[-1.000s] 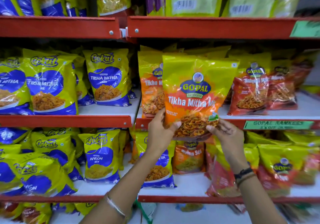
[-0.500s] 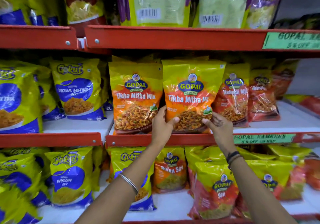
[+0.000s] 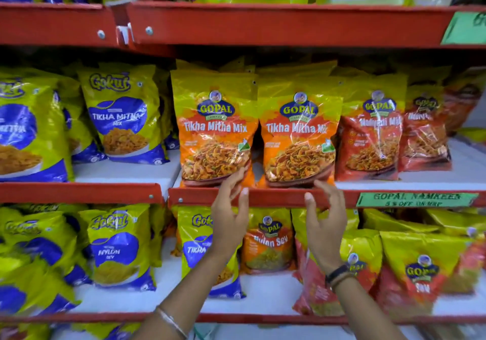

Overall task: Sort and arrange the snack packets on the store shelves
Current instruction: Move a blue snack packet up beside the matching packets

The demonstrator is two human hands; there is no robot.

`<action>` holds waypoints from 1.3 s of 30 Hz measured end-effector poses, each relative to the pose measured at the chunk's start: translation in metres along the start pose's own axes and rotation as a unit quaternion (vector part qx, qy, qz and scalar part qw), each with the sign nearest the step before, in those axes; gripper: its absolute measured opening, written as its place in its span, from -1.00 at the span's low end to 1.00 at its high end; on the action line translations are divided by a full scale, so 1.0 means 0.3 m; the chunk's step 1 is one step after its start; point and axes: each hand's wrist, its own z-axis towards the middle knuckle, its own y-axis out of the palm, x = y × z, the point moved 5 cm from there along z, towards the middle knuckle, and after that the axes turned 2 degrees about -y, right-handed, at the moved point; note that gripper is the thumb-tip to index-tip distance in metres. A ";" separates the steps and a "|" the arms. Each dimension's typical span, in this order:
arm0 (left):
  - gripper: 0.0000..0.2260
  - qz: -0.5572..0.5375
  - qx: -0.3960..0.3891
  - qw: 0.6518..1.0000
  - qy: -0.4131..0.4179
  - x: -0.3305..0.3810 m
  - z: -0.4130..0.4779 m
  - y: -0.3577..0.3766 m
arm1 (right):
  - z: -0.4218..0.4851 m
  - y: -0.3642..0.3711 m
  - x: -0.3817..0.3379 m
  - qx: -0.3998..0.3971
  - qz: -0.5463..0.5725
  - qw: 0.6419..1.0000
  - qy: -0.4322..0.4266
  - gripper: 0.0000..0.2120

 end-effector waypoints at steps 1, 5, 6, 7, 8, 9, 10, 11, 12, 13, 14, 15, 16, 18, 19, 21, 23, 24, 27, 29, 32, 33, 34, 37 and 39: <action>-0.74 0.009 0.017 1.000 -0.006 -0.034 -0.049 -0.042 | -0.057 0.016 0.008 -0.016 0.014 1.000 0.008 -0.80; -0.82 0.046 0.037 0.994 -0.088 -0.234 -0.218 -0.191 | -0.297 0.116 0.099 -0.096 0.055 0.988 0.109 -0.87; -0.82 0.055 0.034 0.992 -0.111 -0.287 -0.249 -0.225 | -0.353 0.147 0.119 -0.120 0.059 0.983 0.128 -0.87; -0.78 0.066 0.032 0.988 -0.139 -0.350 -0.274 -0.258 | -0.408 0.185 0.145 -0.145 0.059 0.976 0.149 -0.87; -0.72 0.080 0.031 0.982 -0.170 -0.420 -0.296 -0.290 | -0.462 0.225 0.175 -0.168 0.055 0.969 0.174 -0.85; -0.66 0.094 0.024 0.974 -0.203 -0.493 -0.315 -0.322 | -0.515 0.269 0.208 -0.191 0.053 0.959 0.202 -0.85; -0.61 0.107 0.012 0.967 -0.229 -0.556 -0.329 -0.347 | -0.567 0.311 0.250 -0.213 0.048 0.947 0.234 -0.84; -0.56 0.120 -0.005 0.961 -0.249 -0.613 -0.339 -0.364 | -0.608 0.347 0.290 -0.233 0.045 0.935 0.265 -0.81; -0.50 0.129 -0.023 0.955 -0.267 -0.660 -0.343 -0.374 | -0.647 0.384 0.334 -0.255 0.042 0.919 0.299 -0.74; -0.43 0.134 -0.041 0.948 -0.285 -0.706 -0.347 -0.381 | -0.680 0.423 0.372 -0.282 0.041 0.901 0.327 -0.64; -0.37 0.131 -0.058 0.942 -0.304 -0.727 -0.347 -0.381 | -0.699 0.451 0.388 -0.311 0.048 0.885 0.342 -0.54; -0.35 0.119 -0.073 0.936 -0.323 -0.745 -0.346 -0.372 | -0.703 0.470 0.400 -0.338 0.061 0.874 0.344 -0.48; -0.36 0.099 -0.092 0.924 -0.359 -0.789 -0.349 -0.376 | -0.708 0.500 0.402 -0.358 0.073 0.864 0.346 -0.44; -0.40 0.072 -0.127 0.900 -0.411 -0.847 -0.348 -0.382 | -0.709 0.536 0.429 -0.378 0.085 0.848 0.363 -0.39; -0.41 0.064 -0.137 0.894 -0.422 -0.875 -0.352 -0.389 | -0.707 0.544 0.438 -0.390 0.088 0.838 0.373 -0.41; -0.44 0.047 -0.151 0.893 -0.422 -0.886 -0.351 -0.402 | -0.699 0.551 0.456 -0.416 0.087 0.821 0.382 -0.51; -0.53 0.026 -0.149 0.901 -0.408 -0.863 -0.356 -0.418 | -0.701 0.535 0.460 -0.409 0.081 0.828 0.374 -0.59; -0.55 0.014 -0.147 0.904 -0.400 -0.849 -0.369 -0.424 | -0.703 0.520 0.447 -0.402 0.079 0.835 0.367 -0.60; -0.60 -0.010 -0.140 0.916 -0.376 -0.825 -0.422 -0.454 | -0.735 0.483 0.397 -0.368 0.076 0.858 0.351 -0.56; -0.63 -0.003 -0.135 0.923 -0.361 -0.778 -0.442 -0.482 | -0.751 0.457 0.348 -0.346 0.080 0.868 0.348 -0.56; -0.67 -0.006 -0.125 0.926 -0.357 -0.667 -0.450 -0.547 | -0.752 0.420 0.257 -0.331 0.080 0.880 0.330 -0.53; -0.68 -0.003 -0.125 0.929 -0.350 -0.631 -0.448 -0.572 | -0.745 0.411 0.221 -0.329 0.083 0.884 0.322 -0.53; -0.69 -0.002 -0.122 0.932 -0.340 -0.596 -0.441 -0.598 | -0.734 0.405 0.183 -0.329 0.084 0.887 0.313 -0.54; -0.70 -0.020 -0.098 0.946 -0.308 -0.481 -0.391 -0.688 | -0.688 0.410 0.054 -0.327 0.101 0.898 0.277 -0.52; -0.72 -0.031 -0.098 0.955 -0.277 -0.407 -0.339 -0.740 | -0.644 0.429 -0.039 -0.325 0.113 0.905 0.249 -0.54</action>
